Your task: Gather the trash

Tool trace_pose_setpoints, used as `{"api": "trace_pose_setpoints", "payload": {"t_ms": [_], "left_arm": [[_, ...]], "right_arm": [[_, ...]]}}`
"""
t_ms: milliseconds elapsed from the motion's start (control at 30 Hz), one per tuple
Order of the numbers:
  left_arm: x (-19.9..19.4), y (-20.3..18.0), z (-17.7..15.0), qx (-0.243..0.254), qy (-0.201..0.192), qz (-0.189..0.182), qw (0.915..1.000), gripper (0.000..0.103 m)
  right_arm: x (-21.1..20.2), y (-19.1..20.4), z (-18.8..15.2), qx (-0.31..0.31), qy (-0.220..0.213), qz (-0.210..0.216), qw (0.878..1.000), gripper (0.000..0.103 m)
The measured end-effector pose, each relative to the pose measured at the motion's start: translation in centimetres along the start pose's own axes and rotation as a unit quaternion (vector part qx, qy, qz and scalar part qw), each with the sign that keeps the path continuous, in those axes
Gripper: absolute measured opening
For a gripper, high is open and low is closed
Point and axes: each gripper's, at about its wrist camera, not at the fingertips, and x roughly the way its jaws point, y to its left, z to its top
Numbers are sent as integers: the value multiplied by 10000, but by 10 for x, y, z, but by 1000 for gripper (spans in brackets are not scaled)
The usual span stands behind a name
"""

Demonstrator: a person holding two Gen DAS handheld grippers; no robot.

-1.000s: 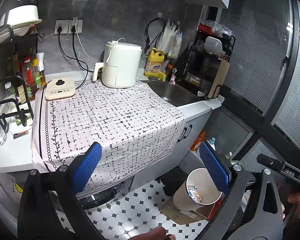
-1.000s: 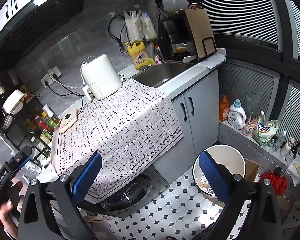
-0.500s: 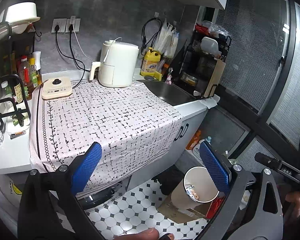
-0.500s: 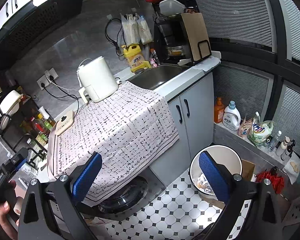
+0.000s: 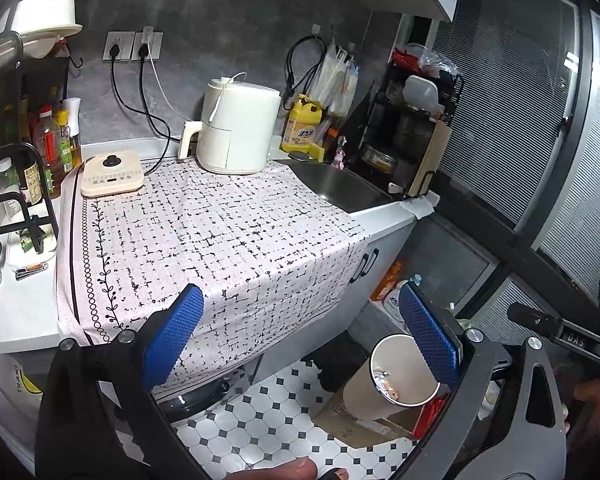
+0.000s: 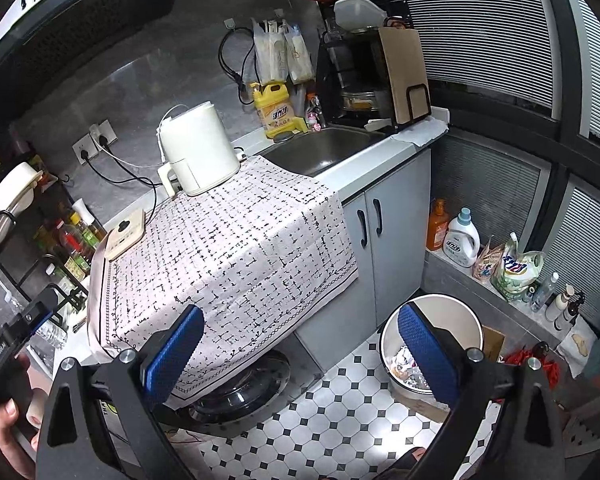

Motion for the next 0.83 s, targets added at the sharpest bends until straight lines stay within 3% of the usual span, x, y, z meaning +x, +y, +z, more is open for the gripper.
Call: {"api": "trace_pose_setpoints", "payload": {"t_ms": [833], "left_arm": [[9,17,-3,-54,136,-163,9998,97]], "right_arm": [[0,11,-6,-6,28,-293,9996,95]]}}
